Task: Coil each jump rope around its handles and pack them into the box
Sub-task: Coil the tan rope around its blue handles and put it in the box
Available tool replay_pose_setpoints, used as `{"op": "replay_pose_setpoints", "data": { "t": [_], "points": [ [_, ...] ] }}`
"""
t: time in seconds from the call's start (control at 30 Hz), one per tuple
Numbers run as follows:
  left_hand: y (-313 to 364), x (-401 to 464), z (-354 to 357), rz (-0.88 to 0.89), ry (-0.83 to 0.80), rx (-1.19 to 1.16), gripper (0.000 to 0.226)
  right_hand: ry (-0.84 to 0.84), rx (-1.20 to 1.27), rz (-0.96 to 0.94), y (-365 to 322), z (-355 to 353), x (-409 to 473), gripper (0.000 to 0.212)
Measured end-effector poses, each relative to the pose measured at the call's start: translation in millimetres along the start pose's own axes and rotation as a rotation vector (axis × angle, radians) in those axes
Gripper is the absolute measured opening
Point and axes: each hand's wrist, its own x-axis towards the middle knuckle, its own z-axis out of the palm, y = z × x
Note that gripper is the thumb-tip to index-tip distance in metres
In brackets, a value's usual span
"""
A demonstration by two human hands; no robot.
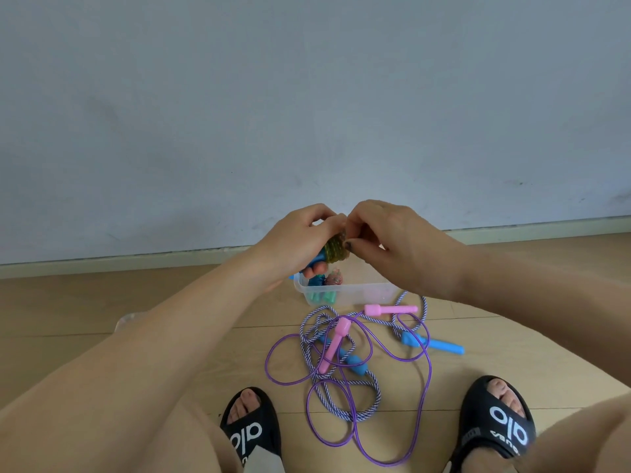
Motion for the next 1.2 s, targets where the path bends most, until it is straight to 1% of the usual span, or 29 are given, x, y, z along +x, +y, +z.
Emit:
{"op": "replay_pose_setpoints", "data": {
  "t": [0.1, 0.17, 0.2, 0.27, 0.33, 0.37, 0.4, 0.43, 0.5, 0.53, 0.57, 0.63, 0.7, 0.77, 0.87, 0.93, 1.0, 1.07, 1.13, 1.2],
  "points": [
    [1.3, 4.5, 0.9, -0.032, -0.022, -0.117, 0.029, 0.059, 0.099, 0.113, 1.6, -4.2, 3.9, 0.004],
    [2.2, 7.8, 4.1, -0.073, -0.049, -0.187, 0.035, 0.106, 0.135, 0.185, 6.8, -9.5, 5.3, 0.006],
    [2.3, 9.1, 6.5, -0.093, -0.060, -0.219, 0.039, 0.136, 0.176, 0.235, 10.2, -11.7, 6.0, 0.011],
    [0.9, 12.4, 10.2, -0.129, -0.068, -0.293, 0.046, 0.212, 0.334, 0.386, 14.0, -13.7, 8.6, 0.027],
    [-2.3, 16.4, 13.1, -0.162, -0.056, -0.363, 0.048, 0.264, 0.594, 0.601, 16.2, -11.3, 12.8, 0.039],
    [-4.3, 18.3, 14.7, -0.177, -0.047, -0.397, 0.047, 0.248, 0.740, 0.705, 16.7, -9.0, 15.1, 0.043],
    [-6.2, 19.7, 16.7, -0.191, -0.042, -0.438, 0.046, 0.195, 0.858, 0.786, 17.3, -5.6, 16.7, 0.046],
    [-7.8, 21.7, 19.7, -0.199, -0.040, -0.483, 0.044, 0.107, 0.943, 0.837, 18.3, -1.1, 17.1, 0.046],
    [-11.0, 26.8, 25.6, -0.213, -0.044, -0.572, 0.040, -0.093, 1.066, 0.838, 20.3, 11.9, 15.0, 0.035],
    [-13.3, 30.7, 27.9, -0.225, -0.042, -0.604, 0.040, -0.147, 1.108, 0.821, 21.9, 18.6, 14.3, 0.030],
    [-15.4, 35.5, 30.4, -0.235, -0.041, -0.616, 0.039, -0.156, 1.140, 0.815, 24.8, 24.1, 14.7, 0.028],
    [-20.1, 47.3, 35.3, -0.242, -0.048, -0.608, 0.036, -0.104, 1.163, 0.844, 35.0, 31.4, 19.0, 0.025],
    [-24.9, 59.8, 39.4, -0.242, -0.061, -0.573, 0.036, -0.051, 1.132, 0.882, 49.9, 37.2, 27.4, 0.027],
    [-32.9, 75.0, 42.0, -0.254, -0.046, -0.463, 0.037, -0.003, 1.040, 0.916, 69.7, 44.4, 38.6, 0.034],
    [-66.7, 105.3, 38.6, -0.315, 0.000, -0.186, 0.039, 0.059, 0.944, 1.006, 104.6, 62.4, 53.0, 0.043],
    [-99.7, 124.5, 35.2, -0.314, 0.024, -0.010, 0.035, 0.066, 0.953, 1.083, 129.5, 81.4, 57.7, 0.037],
    [-132.2, 140.3, 32.2, -0.294, 0.029, 0.178, 0.035, 0.053, 0.942, 1.142, 154.9, 108.5, 60.8, 0.028],
    [-159.6, 151.7, 29.0, -0.250, -0.013, 0.413, 0.038, 0.041, 0.877, 1.184, 179.6, 140.2, 66.0, 0.020],
    [-183.7, 161.3, 29.5, -0.182, -0.116, 0.633, 0.039, 0.021, 0.774, 1.209, 202.8, 172.7, 73.9, 0.017],
    [-204.5, 173.0, 33.9, -0.114, -0.208, 0.830, 0.037, -0.039, 0.584, 1.181, 226.1, 200.5, 83.4, 0.022]
  ]
}}
